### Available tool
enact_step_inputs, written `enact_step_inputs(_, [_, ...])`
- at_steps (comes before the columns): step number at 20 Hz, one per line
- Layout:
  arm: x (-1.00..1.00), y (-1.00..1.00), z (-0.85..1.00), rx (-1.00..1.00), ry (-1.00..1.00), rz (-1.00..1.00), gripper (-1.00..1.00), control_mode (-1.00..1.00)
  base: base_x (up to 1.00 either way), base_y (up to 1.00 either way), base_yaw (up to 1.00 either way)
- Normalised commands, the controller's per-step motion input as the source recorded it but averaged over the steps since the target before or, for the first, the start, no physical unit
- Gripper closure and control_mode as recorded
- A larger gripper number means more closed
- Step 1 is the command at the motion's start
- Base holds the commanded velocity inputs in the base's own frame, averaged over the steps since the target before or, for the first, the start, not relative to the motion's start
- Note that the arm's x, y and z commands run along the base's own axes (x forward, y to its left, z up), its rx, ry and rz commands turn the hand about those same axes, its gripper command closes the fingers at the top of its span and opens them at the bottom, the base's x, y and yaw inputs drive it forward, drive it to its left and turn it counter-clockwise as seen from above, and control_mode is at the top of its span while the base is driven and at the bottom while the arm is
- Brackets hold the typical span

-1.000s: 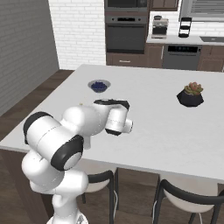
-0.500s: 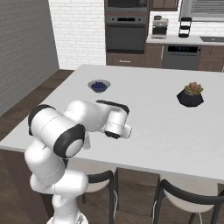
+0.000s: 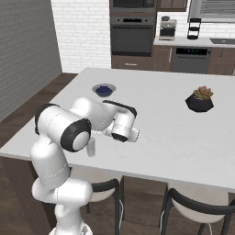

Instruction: Take a straw from the drawer in front and place it inside the glass cup on the dining counter.

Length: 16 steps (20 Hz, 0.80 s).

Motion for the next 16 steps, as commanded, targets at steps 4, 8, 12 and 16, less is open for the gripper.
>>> enact_step_inputs(4, [0.01, 0.00, 0.00, 0.00, 0.00, 0.00, 1.00, -1.00, 0.00, 0.00, 0.00])
enact_step_inputs(8, [0.00, 0.00, -0.03, 0.00, 0.00, 0.00, 1.00, -1.00, 0.00, 0.00, 0.00])
enact_step_inputs(12, [-0.05, 0.00, -0.12, 0.00, -0.02, 0.00, 1.00, -1.00, 0.00, 0.00, 0.00])
enact_step_inputs(16, [-0.24, 0.00, -0.16, 0.00, -0.04, 0.00, 1.00, -1.00, 0.00, 0.00, 0.00])
